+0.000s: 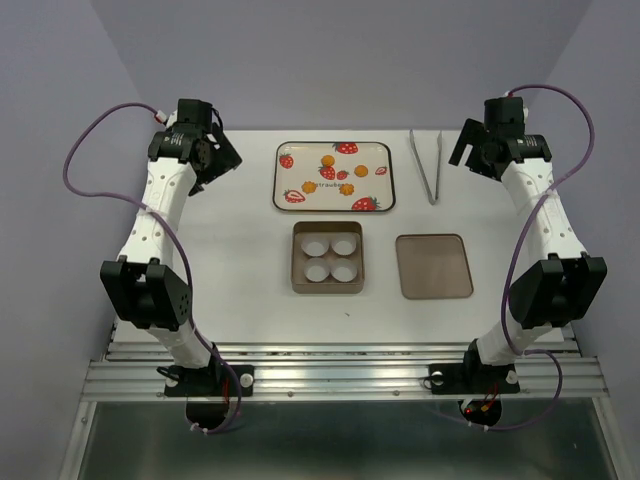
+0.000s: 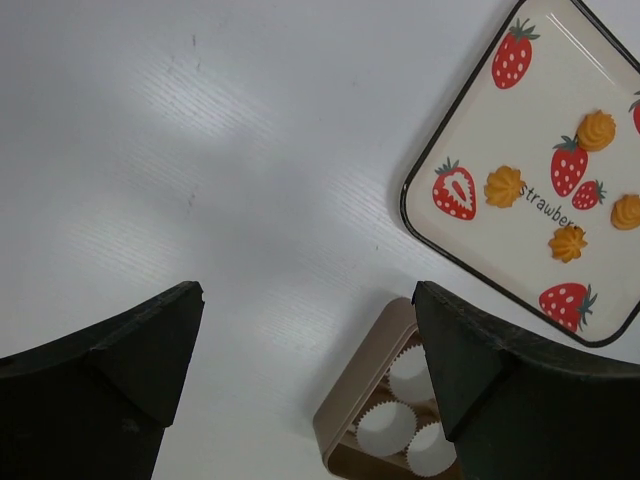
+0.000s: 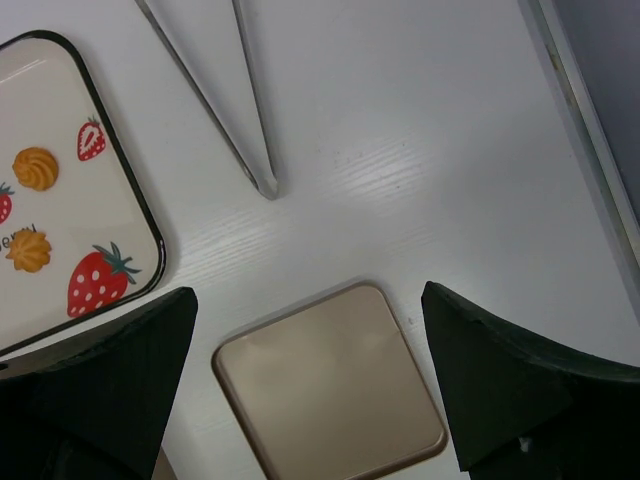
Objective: Pack the cookies
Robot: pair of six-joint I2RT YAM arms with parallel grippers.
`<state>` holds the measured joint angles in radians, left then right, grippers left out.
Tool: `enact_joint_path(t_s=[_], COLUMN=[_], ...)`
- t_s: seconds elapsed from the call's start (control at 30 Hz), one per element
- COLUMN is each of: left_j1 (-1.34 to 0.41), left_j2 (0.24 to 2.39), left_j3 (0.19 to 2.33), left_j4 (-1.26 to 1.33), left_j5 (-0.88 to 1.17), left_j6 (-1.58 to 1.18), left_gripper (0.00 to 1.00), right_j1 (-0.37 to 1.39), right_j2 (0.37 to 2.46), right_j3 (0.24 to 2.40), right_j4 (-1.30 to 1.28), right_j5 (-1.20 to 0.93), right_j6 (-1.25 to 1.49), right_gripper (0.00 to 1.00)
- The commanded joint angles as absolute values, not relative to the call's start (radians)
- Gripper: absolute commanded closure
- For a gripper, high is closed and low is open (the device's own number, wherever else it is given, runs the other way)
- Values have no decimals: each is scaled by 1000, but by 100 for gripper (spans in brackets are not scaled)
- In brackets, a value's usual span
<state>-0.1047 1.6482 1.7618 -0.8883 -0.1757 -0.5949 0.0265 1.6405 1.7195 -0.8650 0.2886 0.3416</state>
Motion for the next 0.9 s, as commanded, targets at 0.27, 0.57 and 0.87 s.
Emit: enact_joint_path(t_s=[0.27, 0.57, 0.87], left_j1=[-106, -112, -163], left_j2=[1664, 1677, 1729], left_j3=[1905, 1905, 1872], left_j4=[-893, -900, -856], left_j5=[-224, -232, -250], left_j6=[-549, -551, -575], left_gripper=[1, 1, 1], right_j1=[29, 29, 29], right_j2=[1612, 1790, 1925], right_j3=[1707, 1793, 1787], right_j4=[-724, -663, -621], right_j5=[279, 233, 77], right_j6=[319, 197, 83], right_gripper=[0, 0, 0])
